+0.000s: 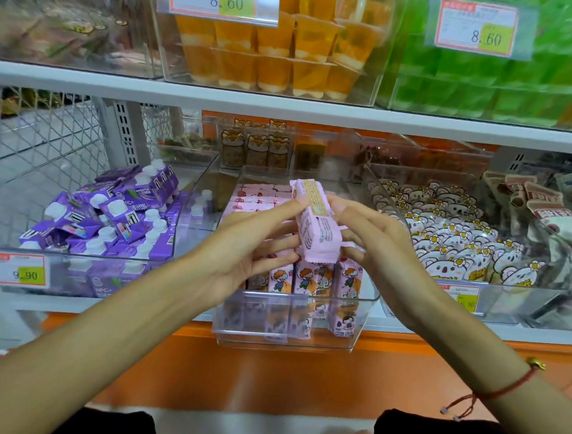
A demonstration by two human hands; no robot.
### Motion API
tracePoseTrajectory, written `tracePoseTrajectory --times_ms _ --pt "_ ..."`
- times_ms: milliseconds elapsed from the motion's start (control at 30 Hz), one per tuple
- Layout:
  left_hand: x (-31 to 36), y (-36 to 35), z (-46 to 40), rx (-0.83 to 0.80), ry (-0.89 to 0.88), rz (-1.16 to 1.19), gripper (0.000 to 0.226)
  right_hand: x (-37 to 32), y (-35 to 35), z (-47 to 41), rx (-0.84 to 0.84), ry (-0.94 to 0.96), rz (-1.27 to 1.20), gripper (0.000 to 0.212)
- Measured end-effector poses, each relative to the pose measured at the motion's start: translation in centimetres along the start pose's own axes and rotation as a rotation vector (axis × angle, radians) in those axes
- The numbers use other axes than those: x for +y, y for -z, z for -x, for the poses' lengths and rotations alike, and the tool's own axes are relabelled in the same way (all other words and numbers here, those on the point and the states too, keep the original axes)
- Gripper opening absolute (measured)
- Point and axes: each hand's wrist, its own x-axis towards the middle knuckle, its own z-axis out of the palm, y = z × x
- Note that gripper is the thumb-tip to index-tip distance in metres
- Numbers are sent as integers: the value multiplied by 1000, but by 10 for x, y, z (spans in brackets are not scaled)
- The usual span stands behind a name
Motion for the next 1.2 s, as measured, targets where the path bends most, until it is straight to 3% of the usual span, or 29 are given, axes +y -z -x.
tracePoseTrajectory --times_ms 200,333,533,667,767,867,1000,1100,1200 --pt "-3 5 -3 -45 -60 -110 30 3 3 0 2 31 29 26" --pt "-2 6 -3 -81 -204 -269 31 0 7 1 20 119 97 45" --pt "-8 -2 -2 15 -280 -105 42 2 -3 9 -57 292 385 69" --pt "-8 -5 -2 67 -327 -81 69 1 0 4 75 344 377 54" --pt "-2 0 -3 0 -382 -33 81 -1 11 1 85 199 117 46" --pt "3 2 -2 -110 -386 22 73 -1 21 0 -12 41 -105 40" --pt "6 2 -1 -120 -436 -156 61 2 31 3 -186 -59 -249 40" --pt "8 0 -1 -133 -464 -199 37 2 35 7 -183 -49 -162 37" --pt "11 3 -5 -63 -515 -233 27 2 38 7 6 151 206 20"
